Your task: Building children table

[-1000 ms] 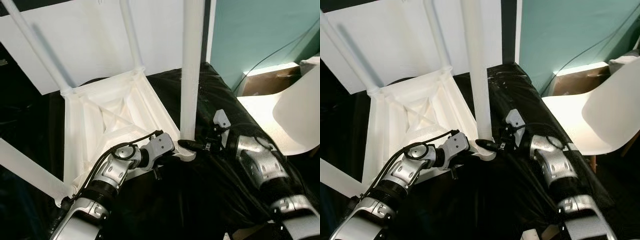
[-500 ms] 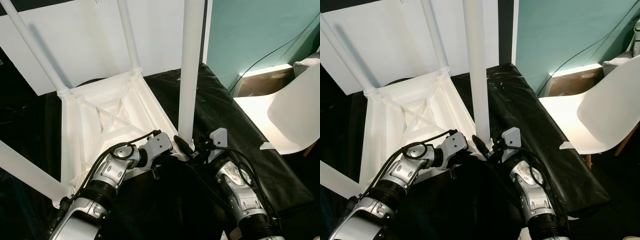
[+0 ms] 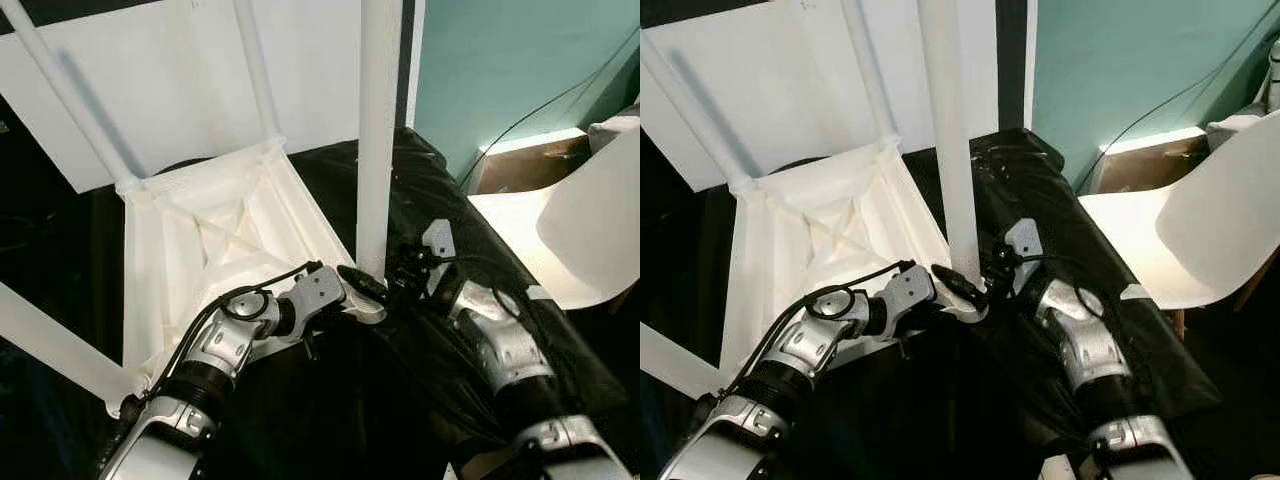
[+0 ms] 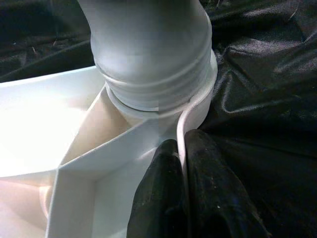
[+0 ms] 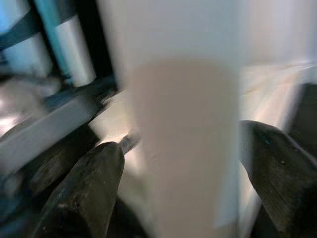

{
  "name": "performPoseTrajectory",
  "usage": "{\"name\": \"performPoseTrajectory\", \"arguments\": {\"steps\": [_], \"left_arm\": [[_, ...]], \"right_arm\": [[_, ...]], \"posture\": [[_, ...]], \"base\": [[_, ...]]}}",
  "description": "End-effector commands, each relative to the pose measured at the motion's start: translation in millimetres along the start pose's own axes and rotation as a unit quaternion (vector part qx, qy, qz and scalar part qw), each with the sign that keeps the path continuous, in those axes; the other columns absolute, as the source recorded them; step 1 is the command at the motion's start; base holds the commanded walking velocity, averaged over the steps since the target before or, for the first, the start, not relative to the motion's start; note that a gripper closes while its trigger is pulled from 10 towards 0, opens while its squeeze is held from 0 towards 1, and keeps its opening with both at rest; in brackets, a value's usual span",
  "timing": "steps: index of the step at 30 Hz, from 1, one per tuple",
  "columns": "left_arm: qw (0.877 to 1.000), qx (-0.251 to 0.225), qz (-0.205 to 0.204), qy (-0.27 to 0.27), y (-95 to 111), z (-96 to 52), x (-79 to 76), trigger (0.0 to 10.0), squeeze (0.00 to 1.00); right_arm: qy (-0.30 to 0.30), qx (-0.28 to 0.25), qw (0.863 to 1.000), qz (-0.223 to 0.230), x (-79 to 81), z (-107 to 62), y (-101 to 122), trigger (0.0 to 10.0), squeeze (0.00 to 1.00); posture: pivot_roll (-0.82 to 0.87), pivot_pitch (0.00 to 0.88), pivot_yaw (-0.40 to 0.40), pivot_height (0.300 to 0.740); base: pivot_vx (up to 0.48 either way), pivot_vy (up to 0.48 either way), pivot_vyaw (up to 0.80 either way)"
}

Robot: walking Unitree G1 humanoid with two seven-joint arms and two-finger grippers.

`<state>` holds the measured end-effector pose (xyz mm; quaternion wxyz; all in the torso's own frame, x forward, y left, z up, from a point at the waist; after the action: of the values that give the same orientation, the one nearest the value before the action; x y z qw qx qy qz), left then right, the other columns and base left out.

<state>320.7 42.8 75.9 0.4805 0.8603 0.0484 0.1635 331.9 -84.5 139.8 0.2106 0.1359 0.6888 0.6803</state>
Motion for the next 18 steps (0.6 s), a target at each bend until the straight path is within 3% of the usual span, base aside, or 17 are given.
{"name": "performPoseTrajectory", "arguments": {"steps": [1,2,3,4,5,9,14,17,18], "left_arm": [[0.997,0.048,-0.058,-0.017,-39.3,4.5,-23.1,10.0,0.00],[0.997,0.048,-0.058,-0.017,-39.3,4.5,-23.1,10.0,0.00],[0.997,0.048,-0.060,-0.015,-40.3,3.7,-23.8,10.0,0.00],[0.997,0.048,-0.060,-0.015,-40.3,3.7,-23.8,10.0,0.00],[0.997,0.049,-0.061,-0.014,-41.5,2.6,-24.3,10.0,0.00],[0.997,0.051,-0.064,-0.011,-43.8,0.6,-24.5,10.0,0.00],[0.997,0.050,-0.064,-0.012,-43.8,0.5,-25.1,10.0,0.00],[0.997,0.050,-0.064,-0.013,-43.2,1.1,-25.5,10.0,0.00],[0.997,0.049,-0.063,-0.012,-42.5,1.6,-25.1,10.0,0.00]], "right_arm": [[0.040,0.016,0.999,-0.017,1.4,1.5,0.5,10.0,0.00],[0.040,0.016,0.999,-0.017,1.4,1.5,0.5,10.0,0.00],[0.089,0.052,0.994,-0.022,0.5,-1.7,-3.5,0.8,0.00],[0.089,0.052,0.994,-0.022,0.5,-1.7,-3.5,0.8,0.00],[0.114,0.071,0.991,-0.021,1.4,-4.7,-5.8,0.0,0.00],[0.155,0.106,0.982,-0.020,-2.5,-11.8,-7.9,0.0,0.00],[0.163,0.127,0.978,-0.010,-6.4,-17.3,-9.5,0.0,0.00],[0.164,0.123,0.979,0.012,-1.6,-19.3,-12.7,0.0,0.00],[0.145,0.091,0.985,0.022,6.2,-13.3,-10.9,0.0,0.00]], "posture": [[-0.03,0.000,0.045,0.740],[-0.03,0.000,0.045,0.740],[-0.02,0.000,0.040,0.740],[-0.02,0.000,0.040,0.740],[-0.02,0.000,0.040,0.740],[-0.01,0.000,0.039,0.740],[-0.01,0.000,0.041,0.740],[-0.01,0.000,0.041,0.740],[-0.01,0.000,0.036,0.740]], "base": [[0.000,0.000,0.00],[0.000,0.000,0.00],[0.000,0.000,0.00],[0.000,0.000,0.00],[0.000,0.000,0.00],[0.000,0.000,0.00],[0.000,0.000,0.00],[0.000,0.000,0.00],[0.000,0.000,0.00]]}}
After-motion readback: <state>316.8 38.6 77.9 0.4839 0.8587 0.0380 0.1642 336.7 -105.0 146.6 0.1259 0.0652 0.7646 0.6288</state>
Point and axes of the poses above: a point about 5 cm out from each wrist's last joint towards the gripper, its own z axis pointing out of the wrist towards the gripper, its own y axis along the axis of the wrist's last joint, x = y × z, the point moved 4 cm from there along z, pointing out of the wrist towards the gripper, and after that the axes turned 4 degrees about z, right-handed, at the moved point
